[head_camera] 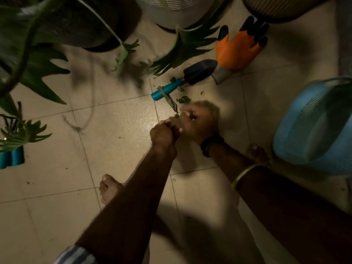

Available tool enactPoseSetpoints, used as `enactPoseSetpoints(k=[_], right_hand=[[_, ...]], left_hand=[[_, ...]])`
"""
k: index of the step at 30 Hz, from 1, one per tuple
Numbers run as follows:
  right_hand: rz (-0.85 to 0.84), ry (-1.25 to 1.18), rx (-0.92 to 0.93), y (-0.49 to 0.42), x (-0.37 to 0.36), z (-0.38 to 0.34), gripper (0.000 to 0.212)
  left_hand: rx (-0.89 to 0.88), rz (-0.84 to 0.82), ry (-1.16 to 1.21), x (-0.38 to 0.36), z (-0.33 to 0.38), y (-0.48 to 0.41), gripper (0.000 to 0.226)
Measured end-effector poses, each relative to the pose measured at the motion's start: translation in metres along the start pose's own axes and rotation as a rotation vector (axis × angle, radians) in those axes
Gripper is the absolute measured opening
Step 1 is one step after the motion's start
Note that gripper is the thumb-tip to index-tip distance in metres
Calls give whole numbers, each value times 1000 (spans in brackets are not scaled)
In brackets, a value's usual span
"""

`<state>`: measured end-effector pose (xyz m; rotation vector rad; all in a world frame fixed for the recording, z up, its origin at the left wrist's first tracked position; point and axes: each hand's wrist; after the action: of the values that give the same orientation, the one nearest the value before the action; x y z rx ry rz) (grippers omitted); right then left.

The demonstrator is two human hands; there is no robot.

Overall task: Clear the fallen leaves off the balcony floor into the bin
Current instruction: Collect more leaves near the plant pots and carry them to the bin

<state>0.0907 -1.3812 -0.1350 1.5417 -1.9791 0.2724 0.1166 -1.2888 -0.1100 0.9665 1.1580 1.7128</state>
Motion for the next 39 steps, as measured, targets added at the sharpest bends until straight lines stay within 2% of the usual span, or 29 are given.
enactPoseSetpoints(k=[1,3,5,7,9,10,13,16,19,23,27,28,30,33,36,38,39], right_hand=[[31,114,-71,-11,-6,1,33],[-59,293,-280,-34,-25,8,59],[-129,330,-378,-43,-51,16,70],[-126,376,-301,-37,-70,26,55],[-77,409,-134,-27,-70,32,24],[-57,417,-71,-24,-66,36,17],[-64,433,-11,-12,-49,45,26],[-26,314,94,-1,-34,43,19],[-102,292,187,12,-23,26,15],[-78,164,144,9,-18,0,20],[-198,-55,61,9,-3,-22,16],[-180,-90,23,10,-1,-25,13],[-67,-76,-30,12,-4,-26,4],[-10,83,-66,13,-13,-20,18],[-75,132,36,17,-9,-18,14],[-190,4,111,19,2,-16,8],[-213,-86,82,18,8,-13,9]], left_hand=[[1,10,15,3,4,-5,25],[1,-6,23,9,8,-12,23],[-7,-35,21,14,9,-16,23],[-16,-45,29,19,11,-23,24],[-20,-41,27,23,14,-28,23],[-22,-38,22,24,14,-29,21],[-50,-41,-19,24,14,-27,19],[-132,-44,-130,14,13,-24,23],[-142,-73,-235,2,11,-16,27],[-27,-146,-161,-13,11,1,37],[56,-130,-49,-16,19,3,34],[64,-117,-38,-15,21,4,32],[75,-90,-54,-16,19,9,30],[130,-98,-7,-16,9,18,32],[140,-98,65,-13,1,18,34],[104,-37,93,-8,-1,12,26],[98,-16,109,-3,-1,7,23]])
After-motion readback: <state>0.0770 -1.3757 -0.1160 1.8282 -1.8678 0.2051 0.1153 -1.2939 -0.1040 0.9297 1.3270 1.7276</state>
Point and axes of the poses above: each hand's wrist, its own y-axis away from the middle knuckle, its own x-axis out of the back of the hand, z = x × y, and after that the axes turned 6 degrees about x, right-handed
